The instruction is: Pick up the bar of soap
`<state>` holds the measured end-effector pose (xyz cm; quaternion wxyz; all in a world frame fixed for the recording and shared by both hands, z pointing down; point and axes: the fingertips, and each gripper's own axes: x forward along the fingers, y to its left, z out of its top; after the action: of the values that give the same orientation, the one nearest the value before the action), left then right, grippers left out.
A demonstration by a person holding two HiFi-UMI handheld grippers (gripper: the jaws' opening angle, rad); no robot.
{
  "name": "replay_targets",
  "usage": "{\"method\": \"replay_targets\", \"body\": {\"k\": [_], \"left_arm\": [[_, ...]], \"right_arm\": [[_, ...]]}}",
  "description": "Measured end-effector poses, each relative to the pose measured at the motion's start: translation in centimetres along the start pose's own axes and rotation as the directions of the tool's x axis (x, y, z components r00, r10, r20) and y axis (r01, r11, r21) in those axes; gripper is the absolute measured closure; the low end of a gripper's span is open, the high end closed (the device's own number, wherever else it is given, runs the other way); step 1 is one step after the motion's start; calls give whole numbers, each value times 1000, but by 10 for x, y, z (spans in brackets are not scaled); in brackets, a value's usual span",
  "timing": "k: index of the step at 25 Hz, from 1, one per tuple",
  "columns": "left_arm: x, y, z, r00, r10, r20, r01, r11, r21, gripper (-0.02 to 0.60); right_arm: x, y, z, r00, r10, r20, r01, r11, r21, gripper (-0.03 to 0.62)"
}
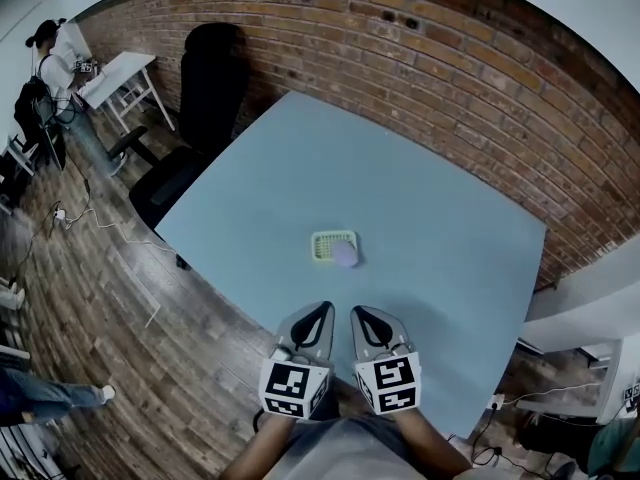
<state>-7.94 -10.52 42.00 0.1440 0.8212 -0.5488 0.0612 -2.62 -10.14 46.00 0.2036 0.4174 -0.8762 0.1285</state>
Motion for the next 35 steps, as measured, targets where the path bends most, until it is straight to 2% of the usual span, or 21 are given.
{"method": "replay_targets", "body": {"k": [12, 23, 28, 35], "left_arm": [[79, 80, 5, 993, -93, -76, 94, 996, 9, 580], [137, 101, -19, 976, -164, -141, 164, 986, -12, 580], [159, 106, -38, 969, -158, -189, 160, 987, -8, 580], [194, 115, -65, 958, -121, -260, 142, 988, 61, 580]], "right_arm": [[97, -35, 22, 993, -104, -51, 105, 994, 29, 589], [136, -65, 19, 985, -142, -102, 146, 989, 33, 589], [143, -72, 11, 983, -134, -125, 142, 989, 52, 589], [150, -81, -6, 981, -120, -154, 130, 990, 55, 589]]}}
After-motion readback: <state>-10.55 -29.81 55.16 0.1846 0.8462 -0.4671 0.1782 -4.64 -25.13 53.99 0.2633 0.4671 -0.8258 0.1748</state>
